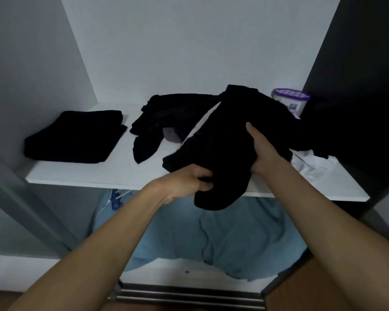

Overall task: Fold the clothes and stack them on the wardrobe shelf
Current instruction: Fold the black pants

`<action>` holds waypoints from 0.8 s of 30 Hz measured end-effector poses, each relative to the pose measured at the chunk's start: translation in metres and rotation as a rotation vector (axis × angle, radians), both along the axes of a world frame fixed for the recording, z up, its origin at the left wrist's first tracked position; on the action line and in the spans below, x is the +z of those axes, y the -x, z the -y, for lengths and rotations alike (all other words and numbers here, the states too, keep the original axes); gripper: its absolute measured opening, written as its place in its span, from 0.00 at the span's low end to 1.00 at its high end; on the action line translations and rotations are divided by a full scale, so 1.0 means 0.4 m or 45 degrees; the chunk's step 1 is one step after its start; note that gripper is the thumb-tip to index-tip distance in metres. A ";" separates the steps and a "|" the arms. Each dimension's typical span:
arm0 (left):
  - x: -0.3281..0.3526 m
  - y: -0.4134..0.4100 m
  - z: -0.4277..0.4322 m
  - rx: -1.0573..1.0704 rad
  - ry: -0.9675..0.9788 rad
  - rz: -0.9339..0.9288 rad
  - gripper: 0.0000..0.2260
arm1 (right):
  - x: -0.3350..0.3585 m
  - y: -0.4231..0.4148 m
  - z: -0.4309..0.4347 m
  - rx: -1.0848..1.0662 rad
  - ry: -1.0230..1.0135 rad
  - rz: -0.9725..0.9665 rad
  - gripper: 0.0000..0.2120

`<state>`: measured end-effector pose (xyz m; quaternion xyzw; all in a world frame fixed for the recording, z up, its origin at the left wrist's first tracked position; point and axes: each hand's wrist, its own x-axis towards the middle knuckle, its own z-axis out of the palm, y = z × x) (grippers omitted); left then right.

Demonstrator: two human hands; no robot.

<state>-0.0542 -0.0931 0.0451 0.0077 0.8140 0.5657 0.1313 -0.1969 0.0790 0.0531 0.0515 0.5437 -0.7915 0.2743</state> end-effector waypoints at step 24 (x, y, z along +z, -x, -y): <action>-0.280 -0.366 0.031 0.260 -0.157 -0.049 0.07 | -0.297 -0.706 -0.129 -0.243 -0.624 0.153 0.29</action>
